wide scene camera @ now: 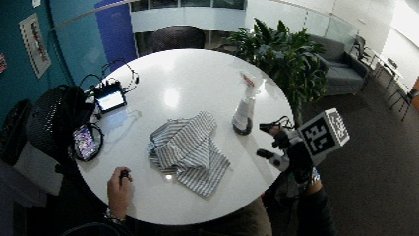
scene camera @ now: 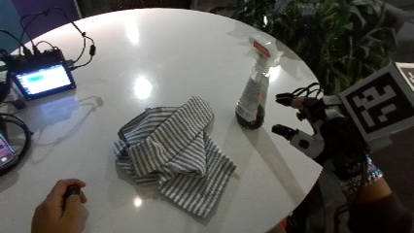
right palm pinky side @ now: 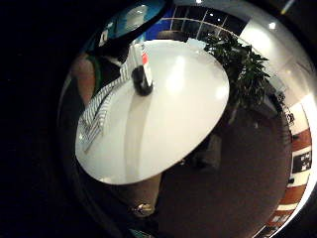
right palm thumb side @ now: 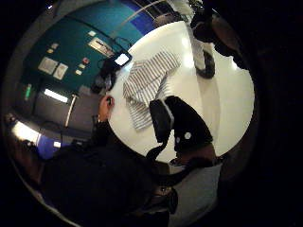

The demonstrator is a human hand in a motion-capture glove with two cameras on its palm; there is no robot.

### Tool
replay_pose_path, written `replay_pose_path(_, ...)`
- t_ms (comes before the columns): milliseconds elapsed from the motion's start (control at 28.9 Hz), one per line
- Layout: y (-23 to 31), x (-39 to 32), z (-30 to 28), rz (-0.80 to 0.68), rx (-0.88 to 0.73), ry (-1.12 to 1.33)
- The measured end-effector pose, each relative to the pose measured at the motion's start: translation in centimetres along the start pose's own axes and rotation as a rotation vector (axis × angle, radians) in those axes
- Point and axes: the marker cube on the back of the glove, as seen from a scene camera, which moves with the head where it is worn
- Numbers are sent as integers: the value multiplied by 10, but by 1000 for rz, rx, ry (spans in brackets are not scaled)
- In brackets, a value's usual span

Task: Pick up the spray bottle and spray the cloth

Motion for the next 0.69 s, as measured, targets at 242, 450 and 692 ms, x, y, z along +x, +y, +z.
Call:
replay_pose_path(242, -64, 33, 20, 197, 210, -241)
replay_pose_path(450, -97, 42, 34, 274, 242, -453)
replay_pose_path(692, -116, 36, 52, 325, 171, -606)
